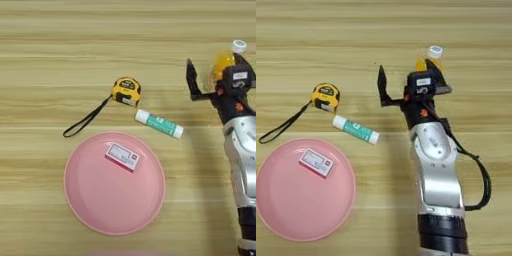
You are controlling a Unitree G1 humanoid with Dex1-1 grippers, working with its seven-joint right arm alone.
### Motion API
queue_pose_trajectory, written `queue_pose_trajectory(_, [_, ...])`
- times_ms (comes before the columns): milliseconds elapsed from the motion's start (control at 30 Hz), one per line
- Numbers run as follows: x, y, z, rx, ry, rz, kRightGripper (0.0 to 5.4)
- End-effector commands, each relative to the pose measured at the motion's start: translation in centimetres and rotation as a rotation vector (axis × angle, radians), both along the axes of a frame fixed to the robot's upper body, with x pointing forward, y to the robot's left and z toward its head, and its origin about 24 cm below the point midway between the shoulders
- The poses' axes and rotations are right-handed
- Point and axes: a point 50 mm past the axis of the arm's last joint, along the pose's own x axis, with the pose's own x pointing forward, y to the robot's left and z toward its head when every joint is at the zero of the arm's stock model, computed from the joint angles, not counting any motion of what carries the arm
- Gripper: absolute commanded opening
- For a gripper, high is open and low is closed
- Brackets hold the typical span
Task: Move the objects on the table
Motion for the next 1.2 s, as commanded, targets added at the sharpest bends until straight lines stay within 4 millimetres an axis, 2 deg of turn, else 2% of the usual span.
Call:
queue_pose_trajectory(33, [0.0,-0.8,1.8,0.008,-0.164,-0.105,5.37])
queue_pose_trajectory(167, [-0.1,-1.4,0.9,0.012,-0.192,-0.213,5.37])
queue_pose_trajectory(300, [0.0,-0.5,-0.9,0.022,-0.159,-0.179,5.37])
queue_pose_trajectory(433, [0.1,-0.4,-1.8,0.042,-0.132,-0.153,5.37])
queue_pose_trajectory(1200, [0.2,0.1,-2.1,0.058,-0.087,-0.054,5.37])
